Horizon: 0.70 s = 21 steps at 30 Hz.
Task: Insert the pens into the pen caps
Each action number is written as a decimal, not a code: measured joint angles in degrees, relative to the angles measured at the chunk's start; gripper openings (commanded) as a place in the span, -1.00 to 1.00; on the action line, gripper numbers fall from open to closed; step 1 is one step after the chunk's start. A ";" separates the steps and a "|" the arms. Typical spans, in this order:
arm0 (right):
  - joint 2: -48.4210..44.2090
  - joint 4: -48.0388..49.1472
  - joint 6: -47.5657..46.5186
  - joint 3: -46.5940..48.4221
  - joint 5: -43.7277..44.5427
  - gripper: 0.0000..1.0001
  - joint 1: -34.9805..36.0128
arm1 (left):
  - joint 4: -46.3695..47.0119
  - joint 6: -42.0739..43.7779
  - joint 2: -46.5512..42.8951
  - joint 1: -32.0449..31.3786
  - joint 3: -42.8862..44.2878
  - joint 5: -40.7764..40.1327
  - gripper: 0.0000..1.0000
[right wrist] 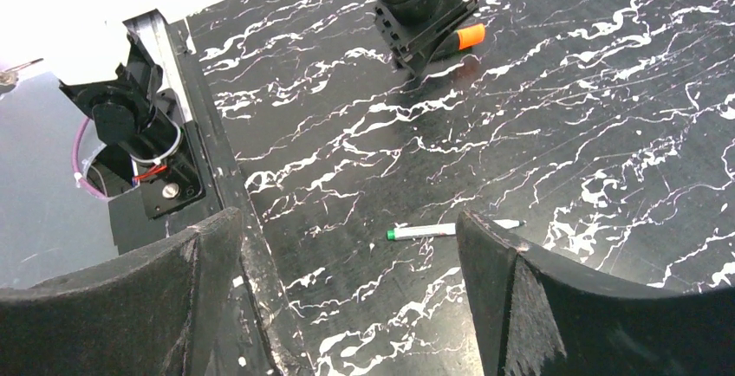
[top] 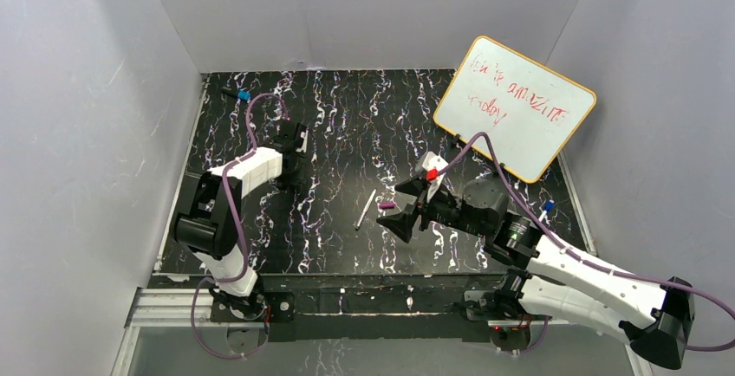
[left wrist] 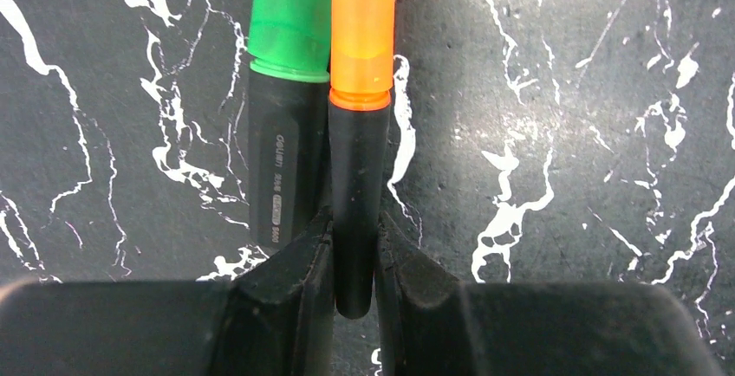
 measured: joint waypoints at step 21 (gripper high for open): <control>-1.57 -0.20 0.79 -2.62 0.39 0.98 0.00 | -1.11 0.44 2.32 0.00 3.13 -0.26 -0.23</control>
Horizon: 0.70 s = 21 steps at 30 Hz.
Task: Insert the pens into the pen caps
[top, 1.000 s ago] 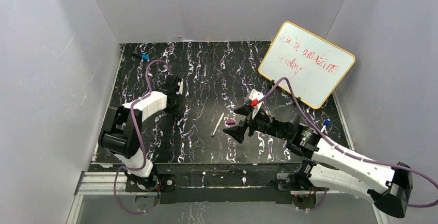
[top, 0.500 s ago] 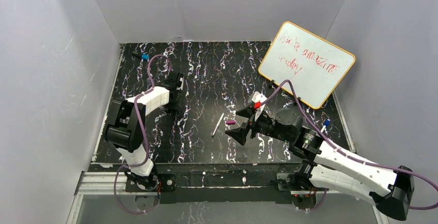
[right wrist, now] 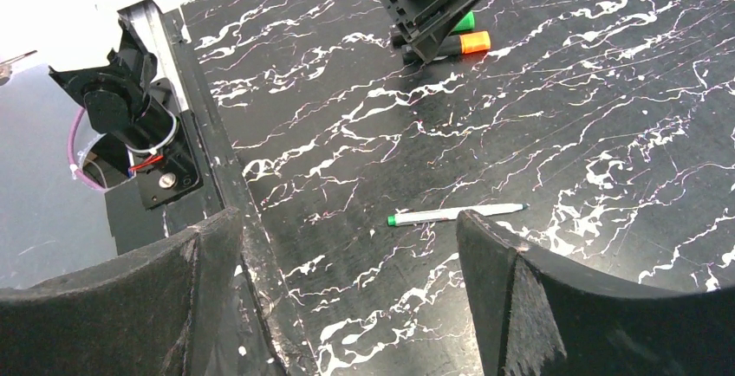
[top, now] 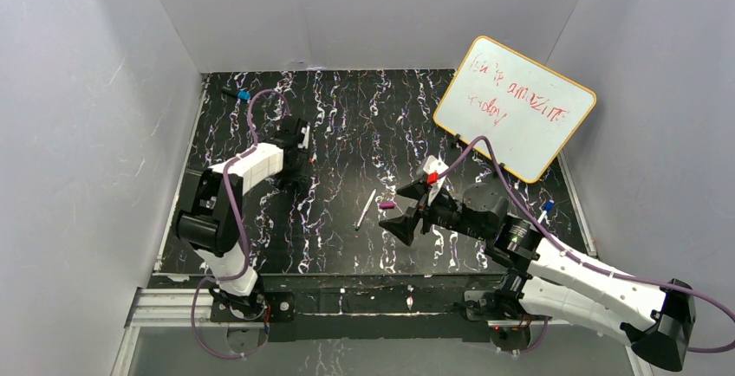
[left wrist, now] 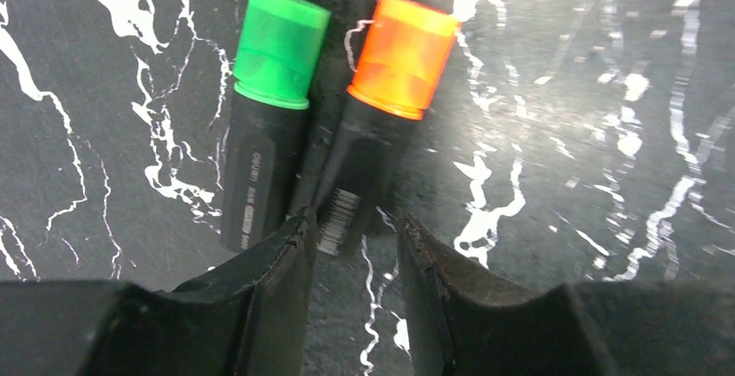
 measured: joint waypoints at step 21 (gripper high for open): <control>-5.60 0.59 1.11 0.00 15.93 0.98 0.00 | 0.33 -8.68 -19.15 -23.85 -4.46 15.96 -0.21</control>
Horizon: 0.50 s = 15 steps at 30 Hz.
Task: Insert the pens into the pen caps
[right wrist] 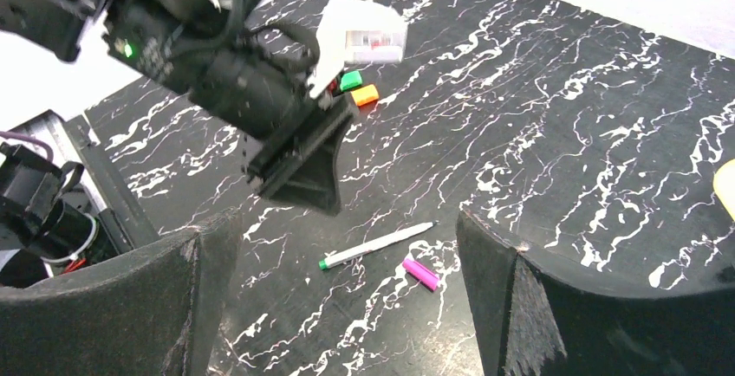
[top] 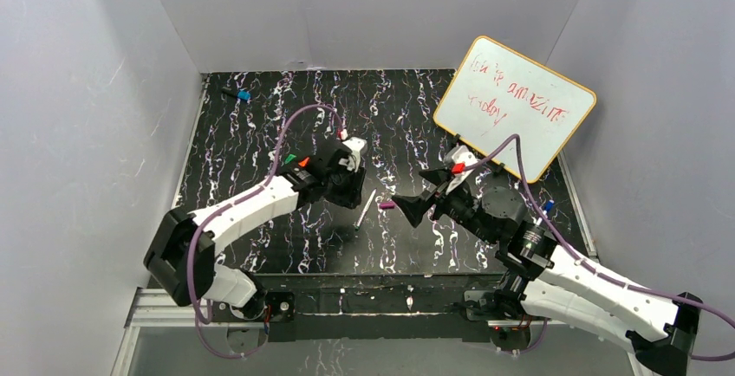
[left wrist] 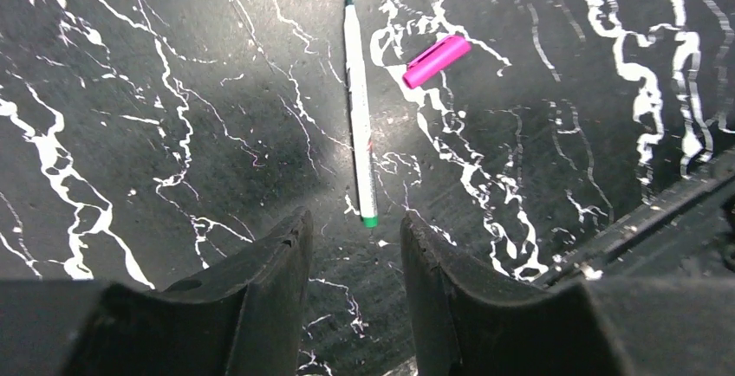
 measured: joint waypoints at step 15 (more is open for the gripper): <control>-4.94 -2.32 1.44 -0.44 6.62 0.98 0.00 | 5.38 -4.52 14.32 -8.52 -0.98 -12.92 -0.23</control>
